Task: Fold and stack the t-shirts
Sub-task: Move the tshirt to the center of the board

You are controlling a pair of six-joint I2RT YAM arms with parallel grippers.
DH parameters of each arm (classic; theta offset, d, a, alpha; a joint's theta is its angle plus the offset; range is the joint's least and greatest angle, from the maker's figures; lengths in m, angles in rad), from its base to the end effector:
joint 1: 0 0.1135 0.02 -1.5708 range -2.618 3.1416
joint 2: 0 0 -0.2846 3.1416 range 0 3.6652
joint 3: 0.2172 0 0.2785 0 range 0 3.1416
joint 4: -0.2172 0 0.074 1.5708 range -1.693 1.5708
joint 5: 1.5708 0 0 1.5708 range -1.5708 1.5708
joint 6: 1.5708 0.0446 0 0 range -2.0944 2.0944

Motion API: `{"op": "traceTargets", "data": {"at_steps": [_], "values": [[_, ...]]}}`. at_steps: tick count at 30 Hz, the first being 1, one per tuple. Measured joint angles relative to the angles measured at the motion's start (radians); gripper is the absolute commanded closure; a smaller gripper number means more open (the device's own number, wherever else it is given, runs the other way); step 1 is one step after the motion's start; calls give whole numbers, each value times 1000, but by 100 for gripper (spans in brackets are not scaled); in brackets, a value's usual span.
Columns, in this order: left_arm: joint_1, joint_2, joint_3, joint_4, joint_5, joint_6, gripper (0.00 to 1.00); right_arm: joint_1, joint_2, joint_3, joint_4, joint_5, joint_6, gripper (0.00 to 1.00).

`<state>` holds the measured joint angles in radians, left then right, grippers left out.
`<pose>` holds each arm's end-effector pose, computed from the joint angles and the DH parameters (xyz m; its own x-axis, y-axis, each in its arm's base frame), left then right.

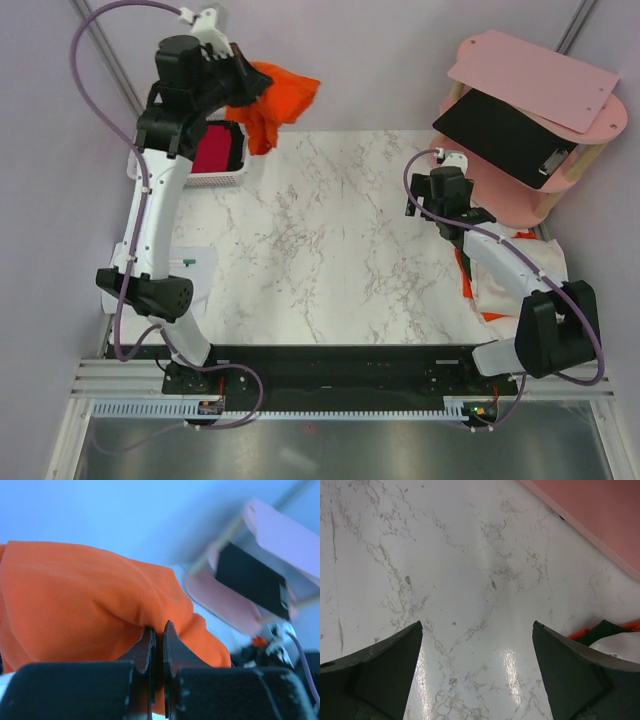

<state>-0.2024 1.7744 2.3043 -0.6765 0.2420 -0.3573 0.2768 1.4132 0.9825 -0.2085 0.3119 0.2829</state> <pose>0.3876 -0.0905 0.5643 -0.2835 -0.2884 -0.9146 0.3504 0.8566 -0.3788 0.3317 0.0800 0.2661 -0.5575 0.1178 -0.8218 0.1379 0.9893 0.0482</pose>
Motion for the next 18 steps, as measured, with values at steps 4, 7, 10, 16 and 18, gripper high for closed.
{"op": "traceTargets", "data": {"at_steps": [4, 7, 10, 16, 18], "values": [[-165, -70, -207, 29, 21, -6, 98, -14, -70, 5, -45, 30, -1, 2], [-248, -90, -471, 51, 3, -33, 98, -27, -148, 5, -75, 48, -2, 2], [-300, -89, -753, 79, -37, -63, 98, -35, -229, 5, -96, 57, -2, 2], [-363, -84, -1118, 79, -87, -107, 98, -35, -302, -2, -125, 49, -2, 2], [-367, -85, -1129, 86, -88, -111, 98, -35, -303, -8, -135, 41, -2, 2]]}}
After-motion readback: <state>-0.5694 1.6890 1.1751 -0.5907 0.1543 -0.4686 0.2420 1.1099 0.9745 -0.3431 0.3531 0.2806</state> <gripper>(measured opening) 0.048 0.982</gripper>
